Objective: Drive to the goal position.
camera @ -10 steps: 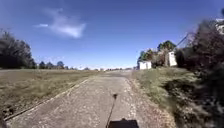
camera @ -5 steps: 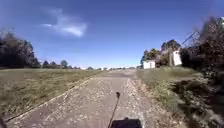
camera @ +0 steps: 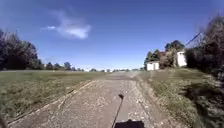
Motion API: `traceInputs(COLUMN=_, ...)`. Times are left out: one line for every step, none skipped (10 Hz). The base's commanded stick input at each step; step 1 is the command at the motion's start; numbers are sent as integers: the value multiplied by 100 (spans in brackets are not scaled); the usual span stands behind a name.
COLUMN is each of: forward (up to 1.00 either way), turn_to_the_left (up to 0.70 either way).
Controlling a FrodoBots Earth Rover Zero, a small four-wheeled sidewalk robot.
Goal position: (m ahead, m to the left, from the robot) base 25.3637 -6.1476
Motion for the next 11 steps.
traceInputs(forward=50, turn_to_the_left=0)
traceInputs(forward=50, turn_to_the_left=0)
traceInputs(forward=50, turn_to_the_left=0)
traceInputs(forward=50, turn_to_the_left=0)
traceInputs(forward=50, turn_to_the_left=0)
traceInputs(forward=50, turn_to_the_left=0)
traceInputs(forward=50, turn_to_the_left=0)
traceInputs(forward=50, turn_to_the_left=0)
traceInputs(forward=50, turn_to_the_left=0)
traceInputs(forward=50, turn_to_the_left=0)
traceInputs(forward=50, turn_to_the_left=0)
